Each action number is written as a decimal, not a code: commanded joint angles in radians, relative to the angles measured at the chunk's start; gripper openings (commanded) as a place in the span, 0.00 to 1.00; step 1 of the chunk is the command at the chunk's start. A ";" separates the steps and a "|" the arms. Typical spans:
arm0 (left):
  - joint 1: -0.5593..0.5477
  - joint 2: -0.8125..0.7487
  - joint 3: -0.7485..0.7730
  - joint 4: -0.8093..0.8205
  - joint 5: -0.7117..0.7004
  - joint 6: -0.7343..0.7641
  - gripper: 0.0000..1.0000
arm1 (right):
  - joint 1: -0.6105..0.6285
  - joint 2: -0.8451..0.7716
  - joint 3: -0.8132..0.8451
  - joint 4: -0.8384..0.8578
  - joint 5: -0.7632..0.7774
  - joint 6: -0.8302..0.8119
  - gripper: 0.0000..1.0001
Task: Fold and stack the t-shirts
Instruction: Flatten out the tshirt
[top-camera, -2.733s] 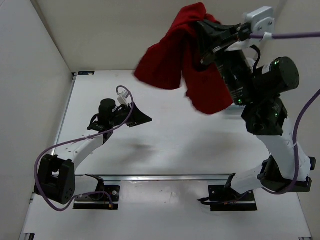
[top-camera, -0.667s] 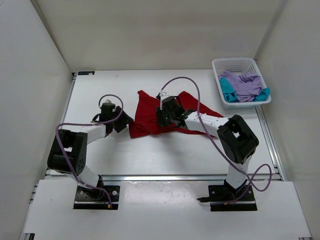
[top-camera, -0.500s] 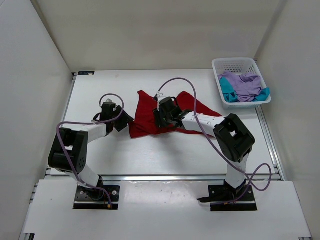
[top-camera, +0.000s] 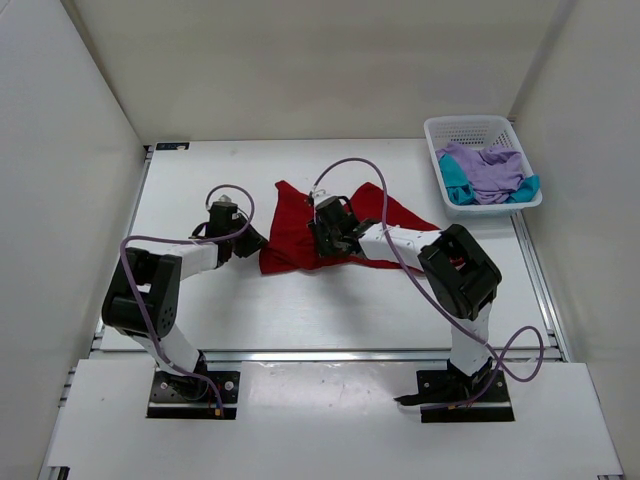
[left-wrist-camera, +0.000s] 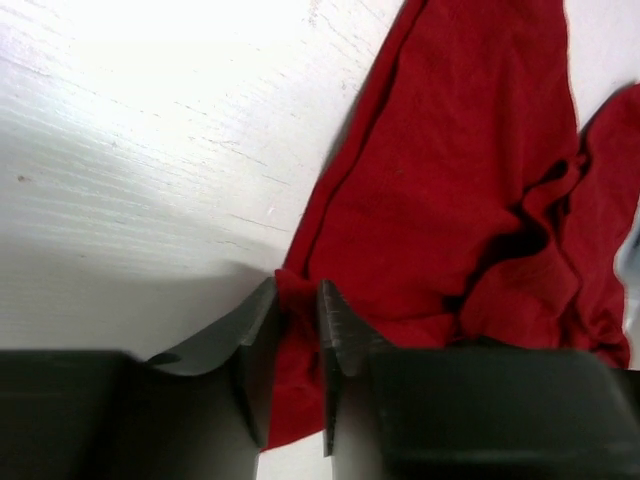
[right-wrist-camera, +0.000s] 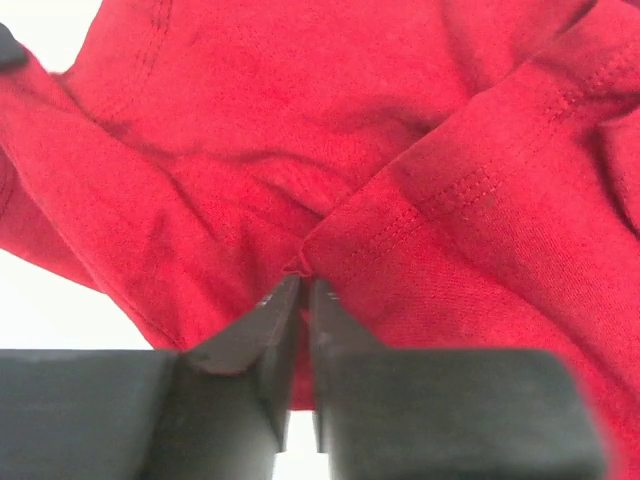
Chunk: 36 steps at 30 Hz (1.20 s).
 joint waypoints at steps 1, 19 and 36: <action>-0.001 0.005 0.028 0.017 -0.006 0.015 0.29 | 0.013 -0.007 0.024 0.025 0.042 -0.003 0.06; 0.068 -0.173 0.538 -0.201 0.022 0.138 0.00 | -0.232 -0.519 0.291 -0.312 -0.090 -0.060 0.00; 0.217 -0.622 -0.095 -0.267 -0.204 0.230 0.47 | 0.217 -1.108 -0.678 -0.488 -0.310 0.333 0.00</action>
